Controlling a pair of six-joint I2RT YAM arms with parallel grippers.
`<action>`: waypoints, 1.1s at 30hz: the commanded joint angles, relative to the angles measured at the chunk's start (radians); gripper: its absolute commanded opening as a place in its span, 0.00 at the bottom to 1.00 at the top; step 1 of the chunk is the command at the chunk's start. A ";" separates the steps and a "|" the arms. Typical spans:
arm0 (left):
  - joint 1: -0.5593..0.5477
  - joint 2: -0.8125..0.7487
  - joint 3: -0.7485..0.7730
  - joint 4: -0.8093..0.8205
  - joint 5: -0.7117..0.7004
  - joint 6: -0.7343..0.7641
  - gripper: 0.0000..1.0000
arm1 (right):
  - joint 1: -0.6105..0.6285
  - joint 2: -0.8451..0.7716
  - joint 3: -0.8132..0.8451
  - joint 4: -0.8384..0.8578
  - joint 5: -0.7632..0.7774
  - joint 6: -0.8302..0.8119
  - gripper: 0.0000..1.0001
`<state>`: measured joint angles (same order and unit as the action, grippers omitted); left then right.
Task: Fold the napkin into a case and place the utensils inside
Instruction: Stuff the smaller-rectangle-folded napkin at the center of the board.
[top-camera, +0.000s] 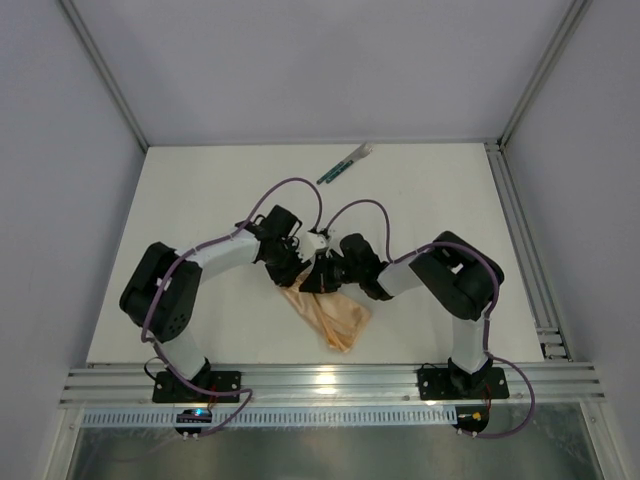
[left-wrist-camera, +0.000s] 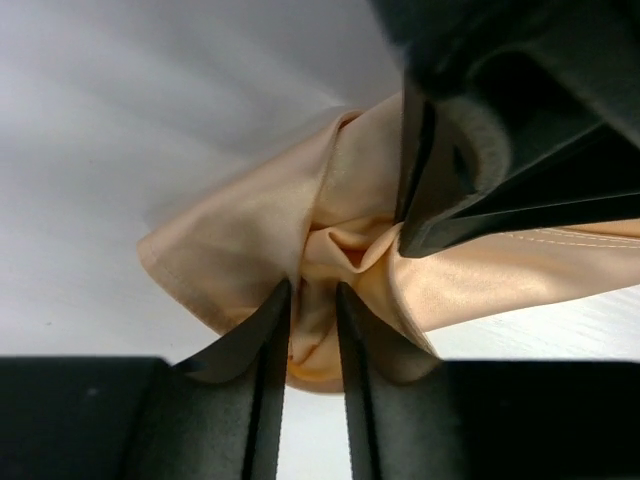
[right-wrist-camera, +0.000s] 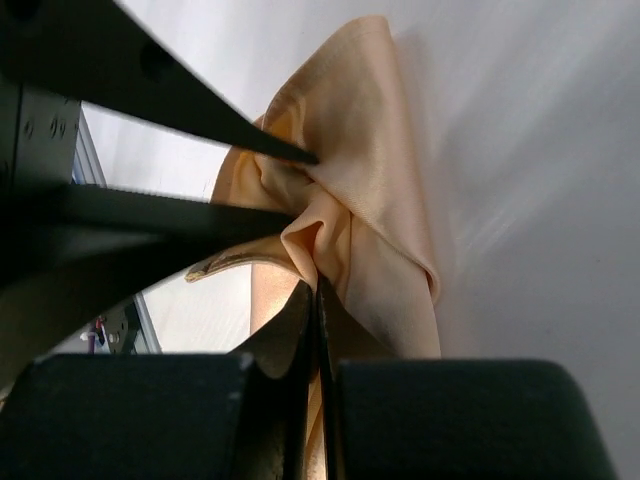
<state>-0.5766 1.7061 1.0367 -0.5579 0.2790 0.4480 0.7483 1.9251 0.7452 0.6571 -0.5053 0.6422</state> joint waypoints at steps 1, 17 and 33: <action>-0.009 0.030 0.019 0.016 -0.098 -0.023 0.25 | -0.006 0.015 0.014 -0.040 0.047 -0.044 0.04; 0.009 -0.091 0.019 0.110 -0.136 -0.163 0.00 | -0.017 0.003 0.034 -0.128 0.056 -0.069 0.04; 0.017 -0.111 0.028 0.087 -0.127 -0.190 0.12 | -0.041 -0.006 0.054 -0.252 0.113 -0.032 0.04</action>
<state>-0.5735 1.6455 1.0245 -0.4904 0.1738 0.2775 0.7174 1.9240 0.8017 0.5507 -0.4751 0.6308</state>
